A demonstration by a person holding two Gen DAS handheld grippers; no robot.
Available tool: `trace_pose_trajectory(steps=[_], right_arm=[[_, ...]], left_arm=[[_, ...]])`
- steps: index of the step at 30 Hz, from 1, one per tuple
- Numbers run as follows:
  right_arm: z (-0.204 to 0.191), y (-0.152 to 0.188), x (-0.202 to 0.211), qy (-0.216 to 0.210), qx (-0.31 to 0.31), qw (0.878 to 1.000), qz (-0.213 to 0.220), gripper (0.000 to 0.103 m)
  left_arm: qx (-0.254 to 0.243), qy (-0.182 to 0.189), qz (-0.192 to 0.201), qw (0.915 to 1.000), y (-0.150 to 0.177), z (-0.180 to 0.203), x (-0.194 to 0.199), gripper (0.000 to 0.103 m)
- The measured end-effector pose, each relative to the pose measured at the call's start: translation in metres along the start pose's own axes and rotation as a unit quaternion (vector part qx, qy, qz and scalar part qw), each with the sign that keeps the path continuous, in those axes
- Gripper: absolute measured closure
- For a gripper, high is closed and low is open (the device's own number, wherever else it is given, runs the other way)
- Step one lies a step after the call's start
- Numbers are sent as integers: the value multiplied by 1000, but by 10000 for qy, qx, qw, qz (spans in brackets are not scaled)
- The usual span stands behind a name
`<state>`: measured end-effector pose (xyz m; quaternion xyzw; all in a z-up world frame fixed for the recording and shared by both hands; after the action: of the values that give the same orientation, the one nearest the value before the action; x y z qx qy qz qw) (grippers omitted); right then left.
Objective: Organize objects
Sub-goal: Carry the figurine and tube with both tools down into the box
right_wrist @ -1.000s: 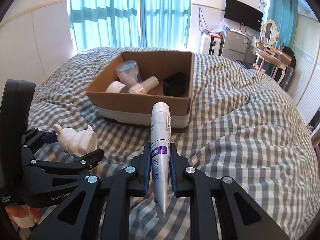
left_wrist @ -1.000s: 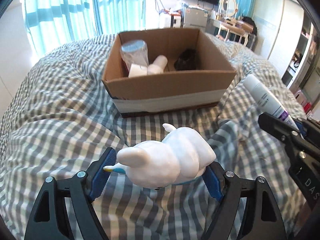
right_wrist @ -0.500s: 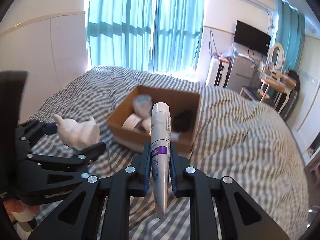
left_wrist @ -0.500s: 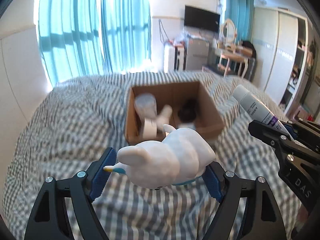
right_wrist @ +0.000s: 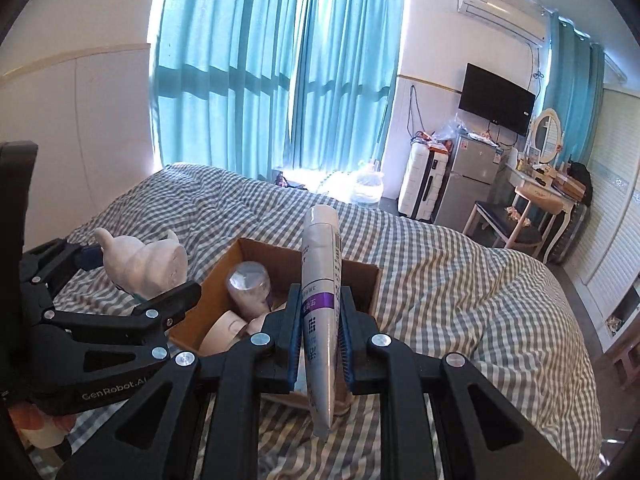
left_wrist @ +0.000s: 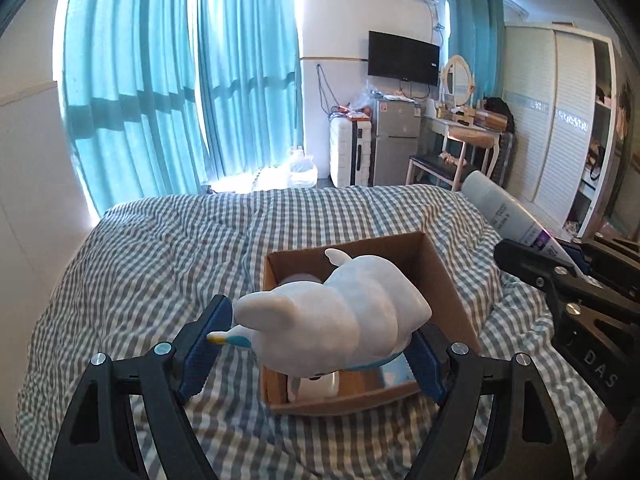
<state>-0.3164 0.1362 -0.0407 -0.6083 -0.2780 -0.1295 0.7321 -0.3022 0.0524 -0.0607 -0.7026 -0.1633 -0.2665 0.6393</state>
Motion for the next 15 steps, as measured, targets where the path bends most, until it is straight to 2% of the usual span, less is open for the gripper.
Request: trace_pose_trajectory(steps=[7,15], right_arm=[[16,-1,-79,-192,-321,9984,-425,87],[30,33,-141,-409,-548,9940,-855,87]], left_arm=[[-248,200,-166,9994,-6,4,-57,20],[-553,505,-562,9956,21,27,-121,20]])
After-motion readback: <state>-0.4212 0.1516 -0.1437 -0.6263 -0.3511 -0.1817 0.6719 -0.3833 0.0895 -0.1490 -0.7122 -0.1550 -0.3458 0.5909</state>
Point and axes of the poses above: each gripper's, at about its wrist camera, not at the fingertips, and x roughly against the way its jaws point, z to its right, y to its underside, the point moved 10 cm from there along -x, roughly the way its jaws point
